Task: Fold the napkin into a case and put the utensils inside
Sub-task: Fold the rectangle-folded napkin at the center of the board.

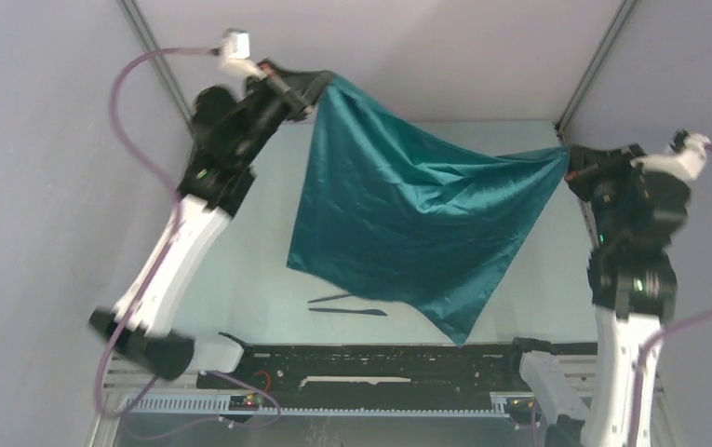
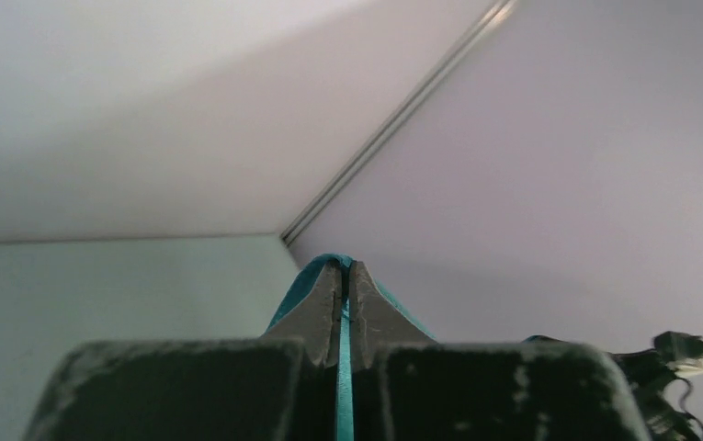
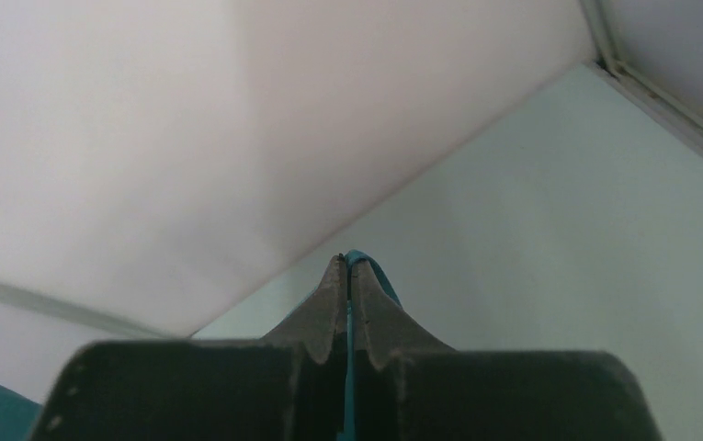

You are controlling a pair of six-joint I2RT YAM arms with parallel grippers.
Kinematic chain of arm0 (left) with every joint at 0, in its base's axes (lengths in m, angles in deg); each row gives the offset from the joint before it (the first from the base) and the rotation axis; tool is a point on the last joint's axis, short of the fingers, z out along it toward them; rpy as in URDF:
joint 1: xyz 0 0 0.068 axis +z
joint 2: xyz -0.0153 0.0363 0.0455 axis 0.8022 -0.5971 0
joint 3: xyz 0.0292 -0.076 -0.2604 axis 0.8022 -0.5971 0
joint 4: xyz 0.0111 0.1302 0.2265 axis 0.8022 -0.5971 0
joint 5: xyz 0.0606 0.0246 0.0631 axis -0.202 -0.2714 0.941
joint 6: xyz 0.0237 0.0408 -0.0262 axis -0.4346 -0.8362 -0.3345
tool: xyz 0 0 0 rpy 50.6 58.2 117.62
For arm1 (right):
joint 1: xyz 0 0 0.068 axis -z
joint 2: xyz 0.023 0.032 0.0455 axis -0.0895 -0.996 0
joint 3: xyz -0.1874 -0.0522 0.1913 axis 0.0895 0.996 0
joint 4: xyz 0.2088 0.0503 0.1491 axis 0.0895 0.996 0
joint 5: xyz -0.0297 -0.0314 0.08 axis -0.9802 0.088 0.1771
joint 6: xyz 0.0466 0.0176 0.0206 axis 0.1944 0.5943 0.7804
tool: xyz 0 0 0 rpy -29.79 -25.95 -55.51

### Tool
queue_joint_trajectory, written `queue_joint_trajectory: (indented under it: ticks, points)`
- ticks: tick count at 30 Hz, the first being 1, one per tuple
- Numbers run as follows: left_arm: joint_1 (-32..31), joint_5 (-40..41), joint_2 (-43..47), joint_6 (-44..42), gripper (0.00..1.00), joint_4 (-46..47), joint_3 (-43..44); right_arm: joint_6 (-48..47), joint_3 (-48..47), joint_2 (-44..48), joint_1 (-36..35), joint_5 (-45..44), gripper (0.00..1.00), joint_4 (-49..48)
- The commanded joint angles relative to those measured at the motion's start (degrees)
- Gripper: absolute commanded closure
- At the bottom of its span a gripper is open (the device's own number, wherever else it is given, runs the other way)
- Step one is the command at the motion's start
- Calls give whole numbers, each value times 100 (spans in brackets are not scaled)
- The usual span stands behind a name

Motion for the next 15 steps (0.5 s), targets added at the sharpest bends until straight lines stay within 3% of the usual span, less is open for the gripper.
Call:
queue_joint_trajectory:
  ticks: [1, 10, 15]
  points:
    - [101, -62, -1729, -166, 100, -5, 784, -167, 278, -1138, 206, -568, 100, -817]
    - [304, -685, -5154, 32, 100, 337, 3553, -325, 291, -3754, 678, -358, 100, -2203]
    - [449, -883, -6655, 359, 100, 639, 4785, -468, -381, -5305, 739, -89, 100, -2371]
